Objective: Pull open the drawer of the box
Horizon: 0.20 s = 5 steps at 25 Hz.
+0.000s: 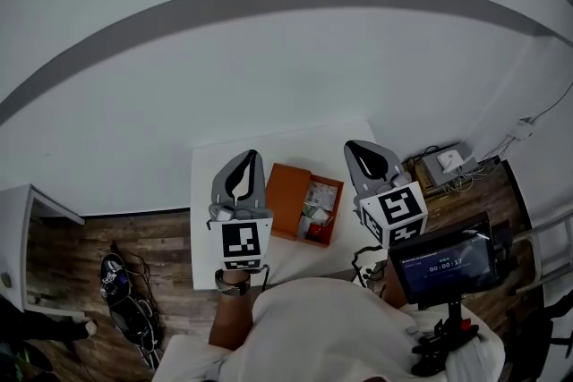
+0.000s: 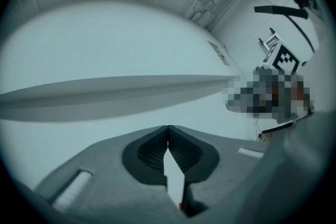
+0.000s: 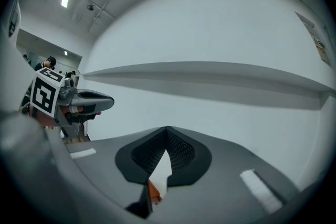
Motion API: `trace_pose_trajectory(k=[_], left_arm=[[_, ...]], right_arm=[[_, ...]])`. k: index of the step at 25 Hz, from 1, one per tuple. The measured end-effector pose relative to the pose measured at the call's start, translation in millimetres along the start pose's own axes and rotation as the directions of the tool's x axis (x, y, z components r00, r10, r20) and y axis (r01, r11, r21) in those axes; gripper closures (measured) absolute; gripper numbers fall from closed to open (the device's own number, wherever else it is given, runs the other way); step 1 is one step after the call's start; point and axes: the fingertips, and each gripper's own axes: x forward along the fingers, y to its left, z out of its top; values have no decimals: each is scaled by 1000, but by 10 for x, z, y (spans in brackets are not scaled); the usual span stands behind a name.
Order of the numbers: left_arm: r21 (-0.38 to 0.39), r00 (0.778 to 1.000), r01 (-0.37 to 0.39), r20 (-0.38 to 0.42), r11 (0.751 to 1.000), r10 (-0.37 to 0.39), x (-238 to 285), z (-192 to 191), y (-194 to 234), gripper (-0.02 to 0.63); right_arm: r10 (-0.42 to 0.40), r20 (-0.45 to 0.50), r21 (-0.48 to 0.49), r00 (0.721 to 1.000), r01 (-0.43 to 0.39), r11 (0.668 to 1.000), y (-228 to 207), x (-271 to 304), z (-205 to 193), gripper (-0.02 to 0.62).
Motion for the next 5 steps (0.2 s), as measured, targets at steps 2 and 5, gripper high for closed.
trace_pose_trajectory(k=[2,5], left_arm=[[-1,1000,-4,0,1000,4,20,5,20,600],[-6,1000,-6,1,1000,6,43,24,37,600]], right_arm=[[-2,-4,-2,1000,2,1000,-22,-7,-4,594],[-9,-10,1,1000,9,1000,-56,-26,-12,594]])
